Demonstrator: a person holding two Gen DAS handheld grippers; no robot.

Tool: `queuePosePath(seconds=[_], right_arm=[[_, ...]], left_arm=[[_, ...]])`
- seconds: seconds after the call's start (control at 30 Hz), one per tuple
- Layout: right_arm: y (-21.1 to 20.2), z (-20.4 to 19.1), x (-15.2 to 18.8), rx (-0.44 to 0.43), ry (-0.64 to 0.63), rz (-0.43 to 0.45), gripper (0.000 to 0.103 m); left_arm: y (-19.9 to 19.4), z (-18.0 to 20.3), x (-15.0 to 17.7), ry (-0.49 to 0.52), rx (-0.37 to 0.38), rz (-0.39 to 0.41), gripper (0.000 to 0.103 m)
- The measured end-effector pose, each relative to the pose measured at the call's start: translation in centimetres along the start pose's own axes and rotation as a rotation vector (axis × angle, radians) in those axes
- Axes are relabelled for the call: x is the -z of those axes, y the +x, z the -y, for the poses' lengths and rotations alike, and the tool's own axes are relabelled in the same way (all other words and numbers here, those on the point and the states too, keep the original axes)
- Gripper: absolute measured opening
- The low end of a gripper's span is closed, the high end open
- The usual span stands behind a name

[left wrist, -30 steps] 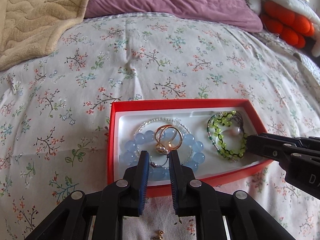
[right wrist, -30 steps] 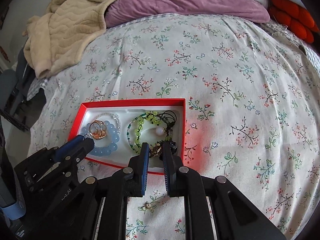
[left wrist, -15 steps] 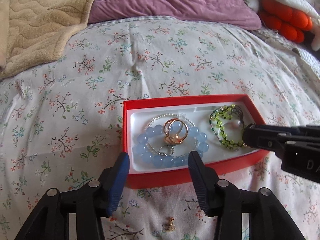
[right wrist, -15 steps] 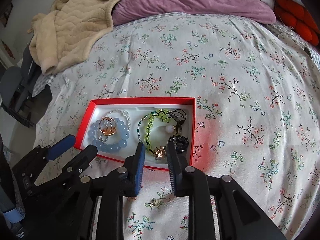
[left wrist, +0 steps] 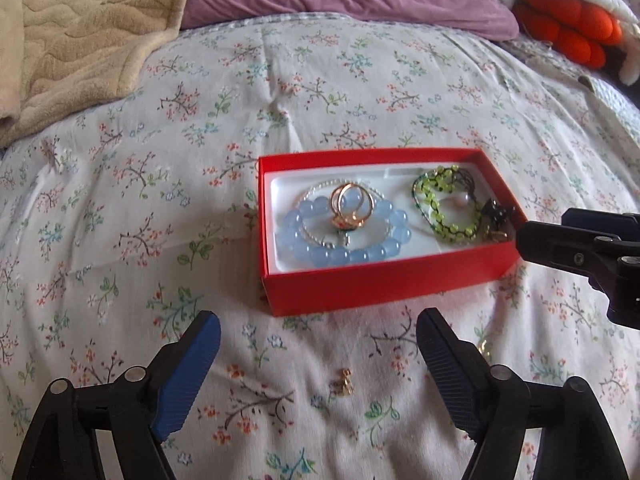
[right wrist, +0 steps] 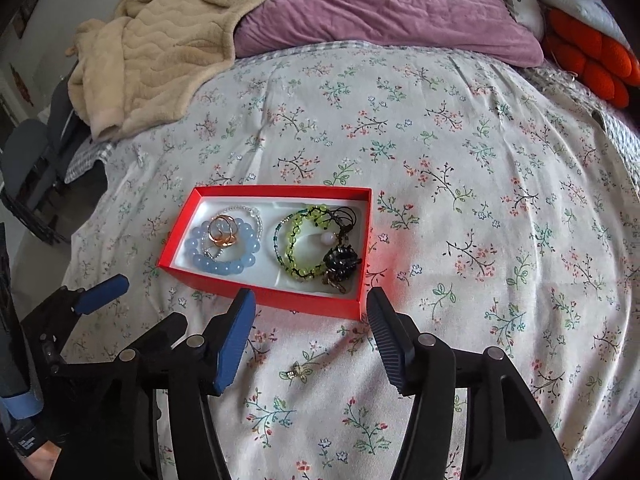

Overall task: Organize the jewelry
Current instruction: 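Move the left tool toward the small gold charm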

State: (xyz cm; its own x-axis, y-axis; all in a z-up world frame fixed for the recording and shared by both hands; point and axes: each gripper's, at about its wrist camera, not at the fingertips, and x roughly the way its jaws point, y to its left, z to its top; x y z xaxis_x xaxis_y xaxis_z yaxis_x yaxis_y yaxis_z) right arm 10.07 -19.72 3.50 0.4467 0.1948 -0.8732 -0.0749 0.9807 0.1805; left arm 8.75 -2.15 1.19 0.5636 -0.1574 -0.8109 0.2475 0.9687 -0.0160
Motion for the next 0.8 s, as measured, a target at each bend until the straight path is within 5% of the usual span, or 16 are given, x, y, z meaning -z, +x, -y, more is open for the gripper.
queuePosePath(seconds=[0.27,0.8], right_arm=[[0.0,0.7,2.3,0.056,-0.019,-0.044,0.063],[1.3,3.2,5.8,0.145,-0.004,-0.155,0.071]], left_arm=[[0.3,-0.1,1.8,0.010,-0.014,-0.063,0.094],[2.1,-0.7,5.4,0.029,-0.025,-0.193,0.095]])
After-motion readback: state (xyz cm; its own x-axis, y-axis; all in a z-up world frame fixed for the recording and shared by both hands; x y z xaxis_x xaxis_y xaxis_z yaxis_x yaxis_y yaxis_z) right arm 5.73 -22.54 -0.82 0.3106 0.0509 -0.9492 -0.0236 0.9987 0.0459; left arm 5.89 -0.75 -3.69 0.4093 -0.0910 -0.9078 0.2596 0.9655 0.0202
